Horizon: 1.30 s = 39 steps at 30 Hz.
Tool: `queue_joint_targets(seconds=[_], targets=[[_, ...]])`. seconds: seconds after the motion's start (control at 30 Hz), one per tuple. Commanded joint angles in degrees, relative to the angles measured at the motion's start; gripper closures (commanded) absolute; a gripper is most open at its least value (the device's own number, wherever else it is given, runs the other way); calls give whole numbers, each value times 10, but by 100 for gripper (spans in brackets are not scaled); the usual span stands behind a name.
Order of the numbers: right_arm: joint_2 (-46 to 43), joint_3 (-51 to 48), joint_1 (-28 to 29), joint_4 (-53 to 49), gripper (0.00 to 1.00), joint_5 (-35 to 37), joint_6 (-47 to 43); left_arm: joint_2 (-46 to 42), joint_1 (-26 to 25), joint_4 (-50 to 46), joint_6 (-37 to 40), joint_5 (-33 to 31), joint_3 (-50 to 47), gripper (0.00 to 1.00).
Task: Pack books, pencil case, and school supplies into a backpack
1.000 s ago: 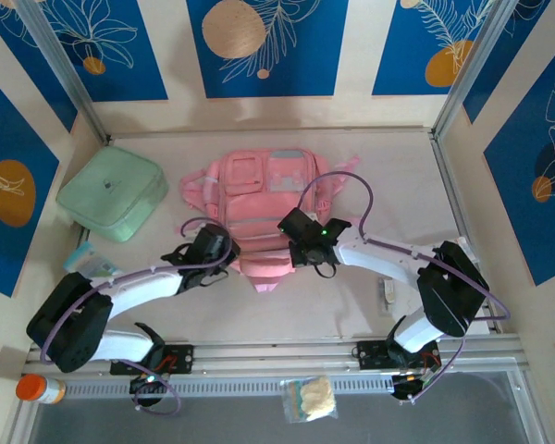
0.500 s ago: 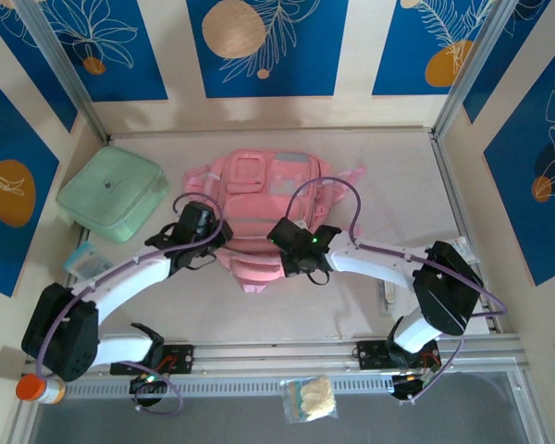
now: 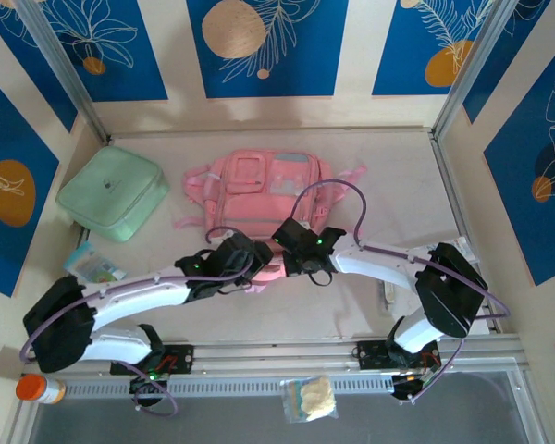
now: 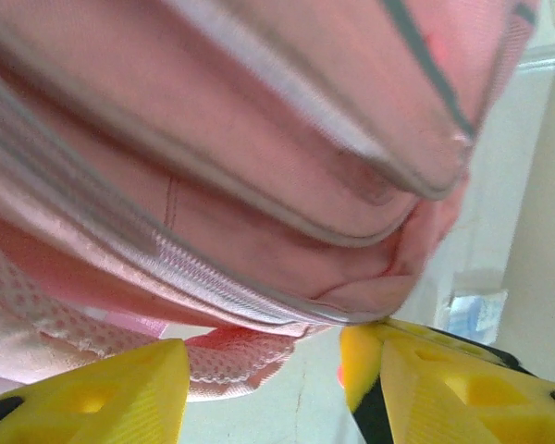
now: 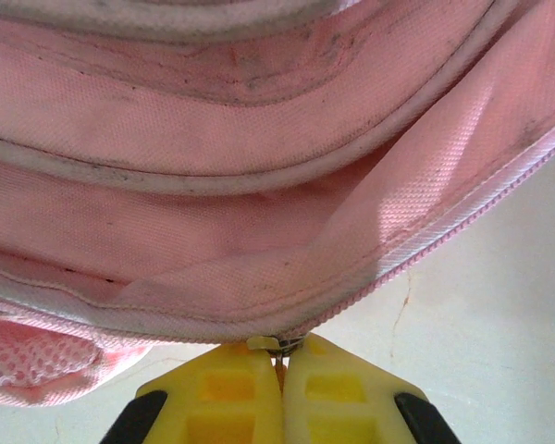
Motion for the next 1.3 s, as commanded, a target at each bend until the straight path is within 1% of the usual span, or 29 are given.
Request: queue_joint_targets(seconds=[0.0, 0.07, 0.1, 0.2, 0.27, 0.3, 0.37, 0.43, 0.47, 0.5, 0.53, 0.57, 0.63, 0.67, 0.7, 0.8, 0.83, 0.9, 0.93, 1.0, 1.07, 1.13, 1.27], targets=[[-19, -12, -4, 5, 100, -17, 10, 35, -14, -6, -80, -31, 33, 43], [-16, -12, -4, 11, 100, -20, 9, 56, -17, -6, -89, -36, 40, 43], [-16, -11, -3, 12, 100, -19, 9, 66, -16, -27, -103, -44, 44, 43], [-11, -7, 0, 14, 100, -15, 6, 87, -14, -27, -116, -70, 40, 44], [-7, -6, 2, 16, 100, -16, 4, 109, -14, -34, -108, -79, 55, 45], [-4, -5, 3, 16, 100, -16, 4, 123, -12, -59, -114, -76, 67, 46], [2, -2, 6, 16, 100, -15, 4, 152, -6, -52, -120, -61, 67, 50], [6, 1, 9, 12, 100, -11, 7, 171, -1, -17, -132, -49, 55, 56], [8, 2, 10, 9, 100, -9, 8, 176, -1, -9, -130, -52, 55, 58], [9, 4, 12, 6, 100, -6, 9, 180, 0, -17, -127, -51, 59, 63], [8, 6, 13, 2, 100, -1, 9, 181, 2, -26, -123, -51, 61, 69], [8, 7, 14, -1, 100, 3, 9, 178, 3, -30, -117, -55, 60, 77], [9, 12, 13, -18, 100, 20, 10, 160, 5, -42, -101, -69, 55, 92], [9, 14, 13, -26, 100, 27, 10, 147, 6, -47, -90, -75, 52, 97], [10, 16, 12, -36, 100, 35, 12, 131, 8, -51, -75, -81, 48, 100], [0, 1, 10, -63, 100, 53, 21, 76, 25, -82, -18, -76, 40, 100], [-7, -9, 5, -65, 100, 57, 21, 53, 29, -105, -3, -84, 36, 100], [-21, -22, -14, -59, 100, 52, 18, 11, 35, -117, 32, -87, 17, 100], [-26, -23, -25, -59, 100, 52, 14, -9, 37, -129, 33, -88, 6, 100], [-32, -22, -41, -61, 100, 62, 11, -43, 45, -113, 56, -77, -24, 100], [-29, -20, -57, -62, 100, 70, 5, -73, 61, -115, 66, -60, -50, 100], [-24, -17, -77, -71, 100, 81, 0, -113, 81, -141, 71, -60, -73, 100], [-26, -29, -131, -57, 100, 80, -19, -191, 130, -163, 116, -49, -108, 100]])
